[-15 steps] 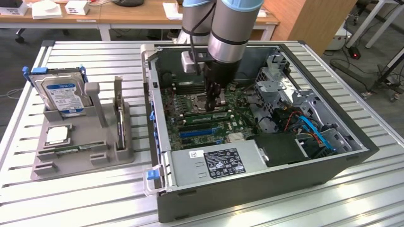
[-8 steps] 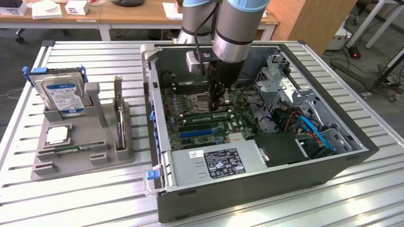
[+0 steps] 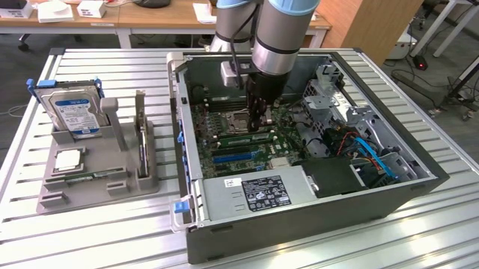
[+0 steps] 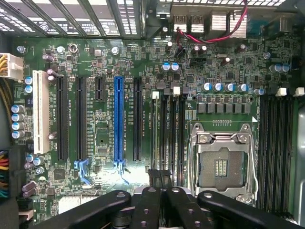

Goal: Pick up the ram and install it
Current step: 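Press down the ram until it locks into place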

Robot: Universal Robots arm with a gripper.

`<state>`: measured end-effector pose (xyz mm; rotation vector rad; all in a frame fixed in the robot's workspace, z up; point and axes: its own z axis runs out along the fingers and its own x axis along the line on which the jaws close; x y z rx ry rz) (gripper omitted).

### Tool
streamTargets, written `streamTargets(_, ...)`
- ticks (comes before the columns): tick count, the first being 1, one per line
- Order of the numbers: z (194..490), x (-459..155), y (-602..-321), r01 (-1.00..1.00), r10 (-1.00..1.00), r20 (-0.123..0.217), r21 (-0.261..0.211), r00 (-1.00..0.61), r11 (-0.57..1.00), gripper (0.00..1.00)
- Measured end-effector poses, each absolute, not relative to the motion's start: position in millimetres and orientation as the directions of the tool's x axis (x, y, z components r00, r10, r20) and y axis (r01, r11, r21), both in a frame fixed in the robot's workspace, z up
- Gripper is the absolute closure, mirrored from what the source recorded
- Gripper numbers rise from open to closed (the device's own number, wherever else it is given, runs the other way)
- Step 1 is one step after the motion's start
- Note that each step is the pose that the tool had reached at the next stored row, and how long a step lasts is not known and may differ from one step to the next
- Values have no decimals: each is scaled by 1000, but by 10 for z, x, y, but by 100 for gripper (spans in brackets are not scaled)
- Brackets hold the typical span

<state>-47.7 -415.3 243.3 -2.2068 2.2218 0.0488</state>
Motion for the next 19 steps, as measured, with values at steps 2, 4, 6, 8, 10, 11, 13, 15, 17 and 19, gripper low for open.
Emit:
streamTargets(2,2430,-477,-4153,-1000,-1000,-29,15,-7,7,91)
streamTargets(4,2429,-477,-4153,-1000,-1000,-29,15,-7,7,91)
streamTargets(6,2428,-474,-4153,-1000,-1000,-29,15,-7,6,91)
streamTargets(8,2427,-458,-4153,-1000,-1000,-29,15,-7,6,91)
streamTargets(10,2427,-457,-4153,-1000,-1000,-30,15,-7,7,91)
streamTargets(11,2425,-457,-4153,-1000,-1000,-30,15,-7,7,91)
streamTargets(13,2413,-457,-4153,-1000,-1000,-30,15,-7,7,91)
streamTargets(15,2405,-457,-4153,-1000,-1000,-30,15,-7,7,91)
streamTargets(17,2404,-457,-4153,-1000,-1000,-29,15,-7,7,91)
streamTargets(19,2397,-457,-4152,-1000,-1000,-30,15,-7,7,91)
